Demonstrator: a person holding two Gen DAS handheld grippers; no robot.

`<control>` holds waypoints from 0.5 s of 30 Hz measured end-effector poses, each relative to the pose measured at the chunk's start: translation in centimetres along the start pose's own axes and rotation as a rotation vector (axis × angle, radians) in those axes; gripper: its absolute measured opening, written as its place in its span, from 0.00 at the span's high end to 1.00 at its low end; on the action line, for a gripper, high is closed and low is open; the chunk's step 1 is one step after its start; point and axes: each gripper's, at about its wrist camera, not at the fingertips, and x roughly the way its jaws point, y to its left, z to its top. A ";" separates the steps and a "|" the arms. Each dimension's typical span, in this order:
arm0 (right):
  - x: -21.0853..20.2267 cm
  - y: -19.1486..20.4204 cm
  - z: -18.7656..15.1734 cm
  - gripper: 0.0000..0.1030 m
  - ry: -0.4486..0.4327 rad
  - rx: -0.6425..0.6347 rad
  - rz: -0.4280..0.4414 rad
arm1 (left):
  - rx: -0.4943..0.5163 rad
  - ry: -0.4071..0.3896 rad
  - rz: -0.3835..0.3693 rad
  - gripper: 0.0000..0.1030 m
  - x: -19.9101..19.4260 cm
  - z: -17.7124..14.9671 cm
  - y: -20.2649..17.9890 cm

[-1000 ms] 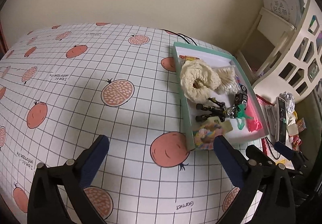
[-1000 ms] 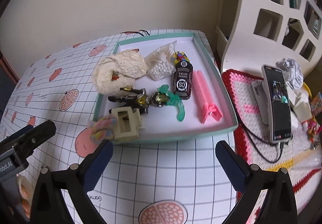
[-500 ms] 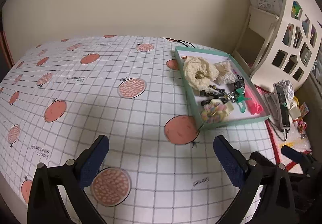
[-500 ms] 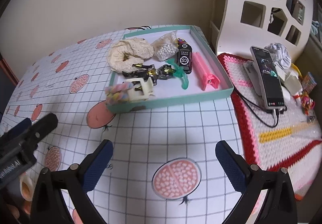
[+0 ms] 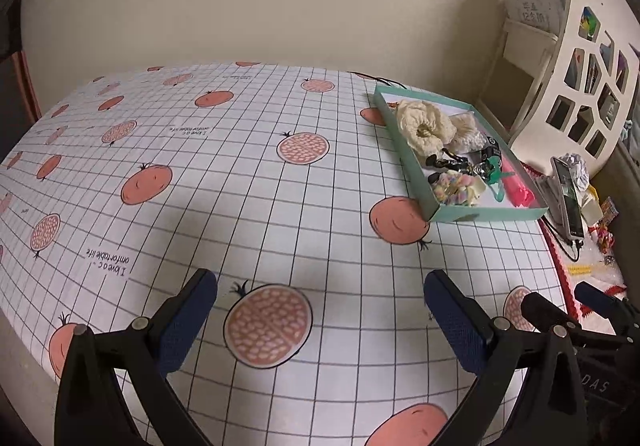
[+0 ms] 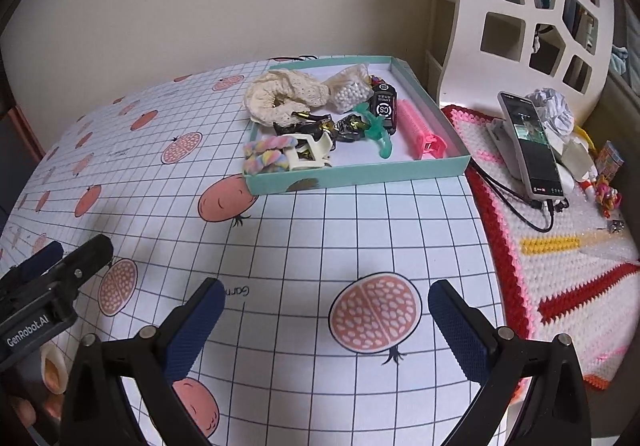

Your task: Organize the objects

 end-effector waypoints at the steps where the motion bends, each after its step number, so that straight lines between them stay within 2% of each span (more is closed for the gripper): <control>1: 0.0 0.1 -0.2 0.00 -0.002 -0.003 0.000 | 0.004 -0.003 0.005 0.00 -0.1 -0.2 0.1; 7: 0.2 0.3 -1.3 0.00 0.002 -0.001 -0.001 | 0.039 -0.022 0.040 0.00 -0.7 -1.2 0.1; 15: 0.5 0.7 -2.1 0.00 0.008 -0.013 -0.010 | 0.005 0.013 0.022 0.00 -0.2 -2.5 0.9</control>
